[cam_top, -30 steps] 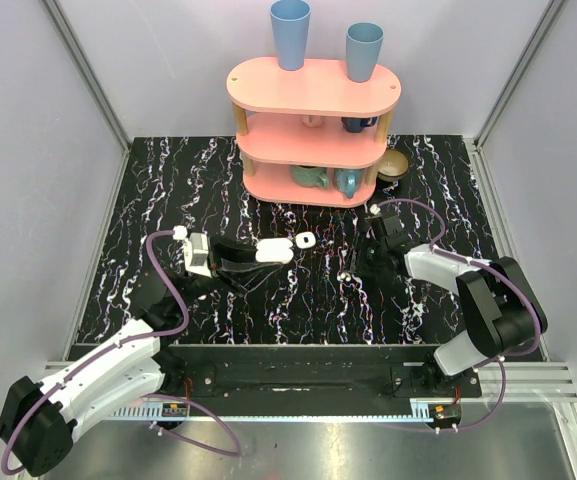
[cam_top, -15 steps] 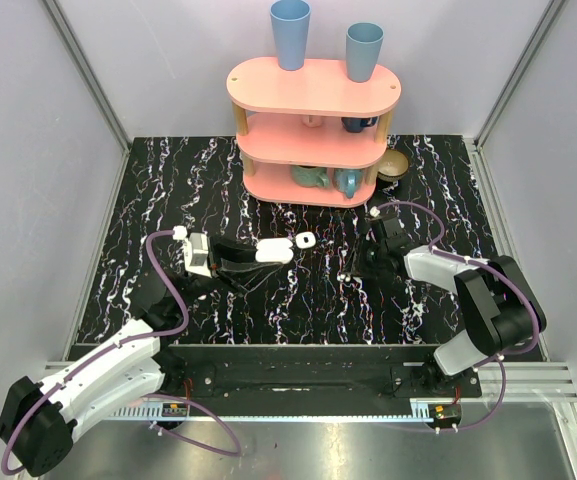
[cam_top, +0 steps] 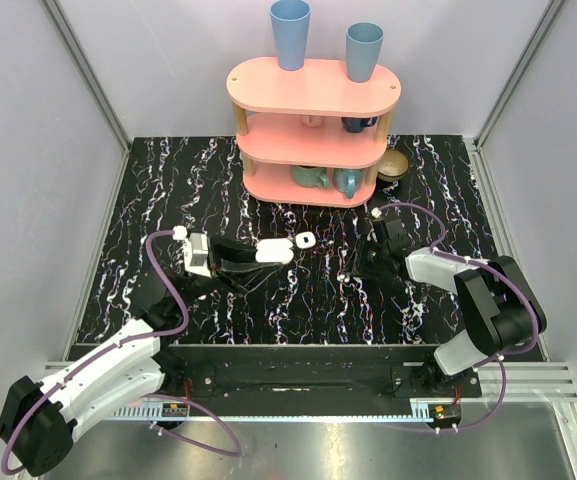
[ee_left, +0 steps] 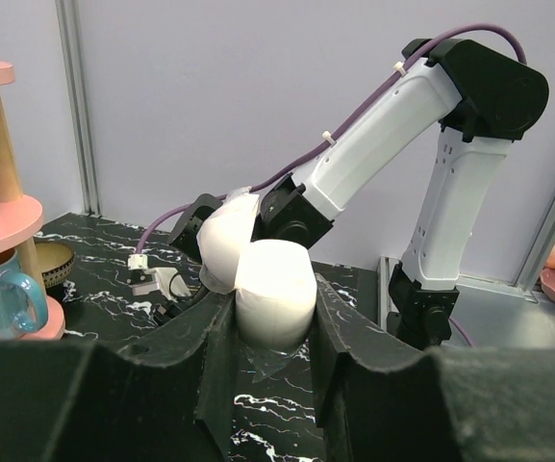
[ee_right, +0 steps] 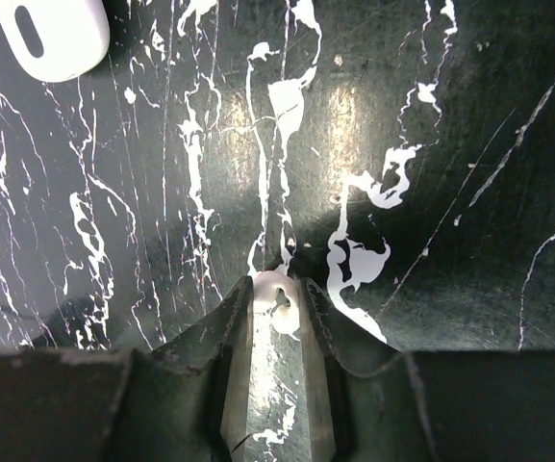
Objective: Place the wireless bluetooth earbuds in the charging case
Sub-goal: Pick up the right earbud from the center of the board.
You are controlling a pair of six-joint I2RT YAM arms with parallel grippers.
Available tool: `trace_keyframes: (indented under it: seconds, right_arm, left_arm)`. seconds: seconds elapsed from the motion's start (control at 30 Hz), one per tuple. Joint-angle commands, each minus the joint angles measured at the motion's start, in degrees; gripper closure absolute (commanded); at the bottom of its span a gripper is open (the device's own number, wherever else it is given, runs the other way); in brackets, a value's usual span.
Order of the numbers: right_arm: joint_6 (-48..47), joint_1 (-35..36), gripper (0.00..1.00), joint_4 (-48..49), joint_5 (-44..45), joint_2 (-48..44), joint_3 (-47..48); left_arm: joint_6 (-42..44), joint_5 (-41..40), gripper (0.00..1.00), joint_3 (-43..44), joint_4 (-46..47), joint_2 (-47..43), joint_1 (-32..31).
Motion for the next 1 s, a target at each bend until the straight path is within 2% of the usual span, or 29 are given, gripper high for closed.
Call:
trace_keyframes:
  seconds: [0.0,0.27,0.63,0.97]
  right_arm:
    - [0.4,0.1,0.69,0.6,-2.3,-1.0,-1.4]
    - [0.7,0.2,0.68,2.3,-3.8,-0.7,-2.6]
    - [0.5,0.2,0.85,2.9,-5.8,-3.4,-2.9]
    - [-1.2,0.1,0.97,2.1,-11.5,-10.7,-1.8]
  left_arm:
    - [-0.7,1.2,1.0,1.2,3.8,0.1,0.4]
    - [-1.0,1.0,1.0,0.9,3.9,0.1,0.4]
    - [-1.1,0.3,1.0,0.7,3.8,-0.2,0.4]
    - [-1.2,-0.1,1.0,0.4,4.0,-0.2,0.4]
